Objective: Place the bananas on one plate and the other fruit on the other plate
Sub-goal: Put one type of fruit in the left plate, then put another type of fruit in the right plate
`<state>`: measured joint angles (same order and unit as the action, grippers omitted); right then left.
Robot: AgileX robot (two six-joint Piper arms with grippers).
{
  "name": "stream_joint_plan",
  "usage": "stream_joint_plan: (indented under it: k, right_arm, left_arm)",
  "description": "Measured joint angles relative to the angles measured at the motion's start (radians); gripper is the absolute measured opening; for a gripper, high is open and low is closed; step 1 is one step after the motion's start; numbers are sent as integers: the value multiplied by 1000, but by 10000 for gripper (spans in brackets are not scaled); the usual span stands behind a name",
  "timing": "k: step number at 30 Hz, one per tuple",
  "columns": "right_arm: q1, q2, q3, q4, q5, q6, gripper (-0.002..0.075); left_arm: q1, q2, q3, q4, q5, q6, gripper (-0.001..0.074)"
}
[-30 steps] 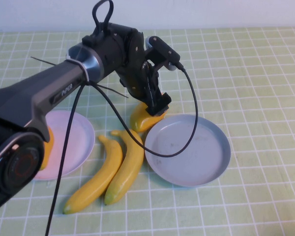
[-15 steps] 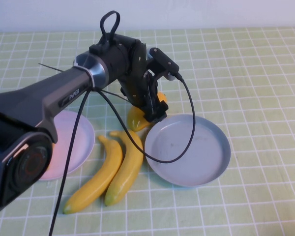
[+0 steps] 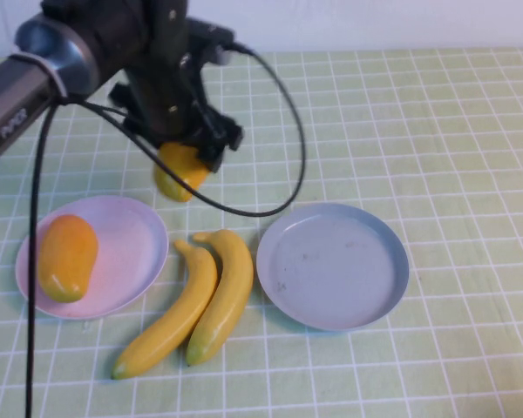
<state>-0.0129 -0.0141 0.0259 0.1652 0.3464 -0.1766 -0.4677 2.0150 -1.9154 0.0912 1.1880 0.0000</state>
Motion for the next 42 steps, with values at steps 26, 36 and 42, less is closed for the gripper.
stream_joint_plan:
  k: [26,36,42]
  right_arm:
    - [0,0,0,0,0,0,-17]
    - [0,0,0,2,0,0,-17]
    - [0,0,0,5,0,0,-17]
  left_arm:
    - [112,-145,442,35,-118,-188,668]
    - [99,-505,555,43,-160,-198,299]
    - [99,-785,795,45,-294,-215,31]
